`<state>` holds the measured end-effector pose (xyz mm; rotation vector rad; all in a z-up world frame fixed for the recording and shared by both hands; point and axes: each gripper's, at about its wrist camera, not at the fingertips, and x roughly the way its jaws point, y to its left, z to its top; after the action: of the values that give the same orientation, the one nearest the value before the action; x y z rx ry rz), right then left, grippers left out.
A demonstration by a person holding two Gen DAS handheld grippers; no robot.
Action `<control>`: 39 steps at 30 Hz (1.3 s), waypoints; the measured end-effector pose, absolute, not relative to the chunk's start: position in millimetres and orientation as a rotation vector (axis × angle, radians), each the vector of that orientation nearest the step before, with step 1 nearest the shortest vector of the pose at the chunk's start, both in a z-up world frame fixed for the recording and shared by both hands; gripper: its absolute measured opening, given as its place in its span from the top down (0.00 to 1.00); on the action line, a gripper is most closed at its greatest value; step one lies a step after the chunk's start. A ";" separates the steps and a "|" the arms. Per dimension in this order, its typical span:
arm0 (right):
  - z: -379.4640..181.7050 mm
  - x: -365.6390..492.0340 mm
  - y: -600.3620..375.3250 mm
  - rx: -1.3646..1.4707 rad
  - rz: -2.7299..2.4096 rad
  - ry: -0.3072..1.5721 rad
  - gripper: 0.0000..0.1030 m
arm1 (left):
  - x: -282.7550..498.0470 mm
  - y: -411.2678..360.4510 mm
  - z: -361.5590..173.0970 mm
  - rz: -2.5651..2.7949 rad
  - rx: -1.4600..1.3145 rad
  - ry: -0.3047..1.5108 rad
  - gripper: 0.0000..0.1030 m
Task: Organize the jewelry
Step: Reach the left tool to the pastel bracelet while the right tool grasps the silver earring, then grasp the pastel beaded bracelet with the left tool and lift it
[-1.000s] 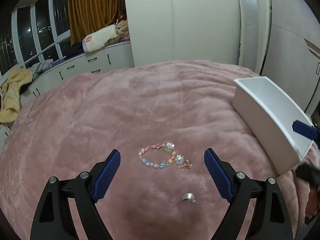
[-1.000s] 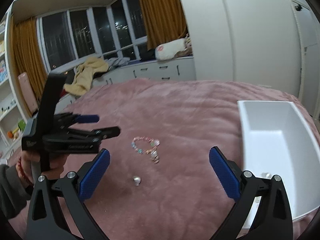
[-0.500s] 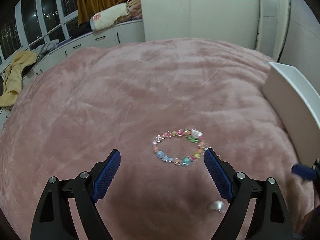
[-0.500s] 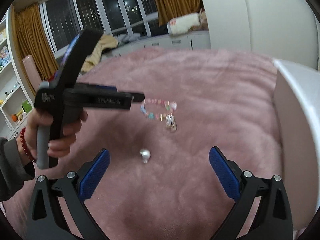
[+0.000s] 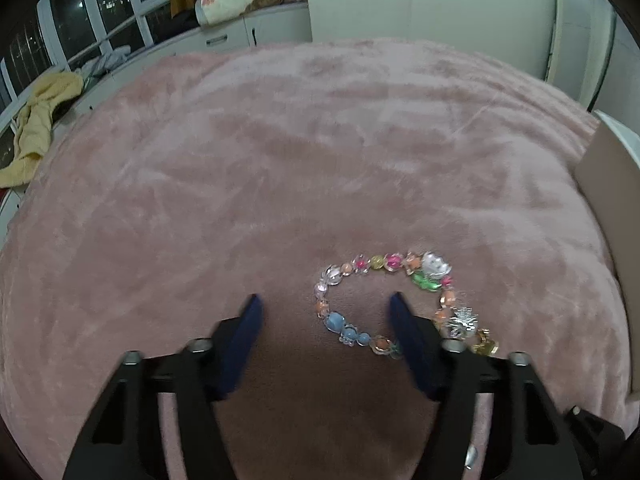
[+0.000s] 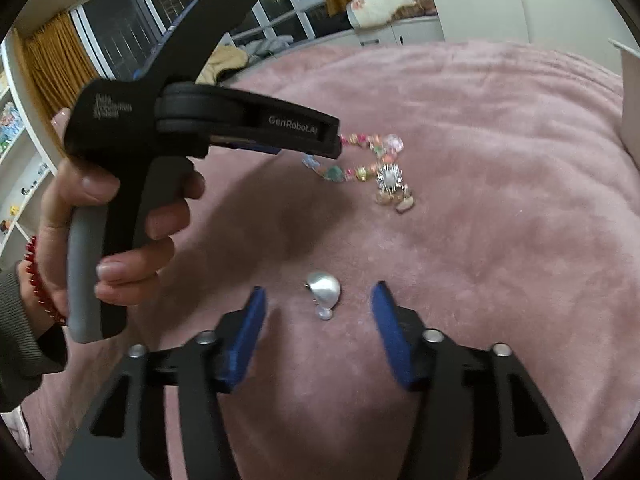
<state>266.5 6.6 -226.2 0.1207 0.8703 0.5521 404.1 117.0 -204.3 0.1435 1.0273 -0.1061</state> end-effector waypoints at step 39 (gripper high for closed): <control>-127.3 198.2 -67.9 0.116 0.453 0.725 0.89 | 328.0 100.5 -86.2 -0.197 0.153 0.859 0.86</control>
<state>198.2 -67.9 -127.3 0.1159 0.7247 0.4531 328.0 100.5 -86.2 0.1533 0.8588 -0.1970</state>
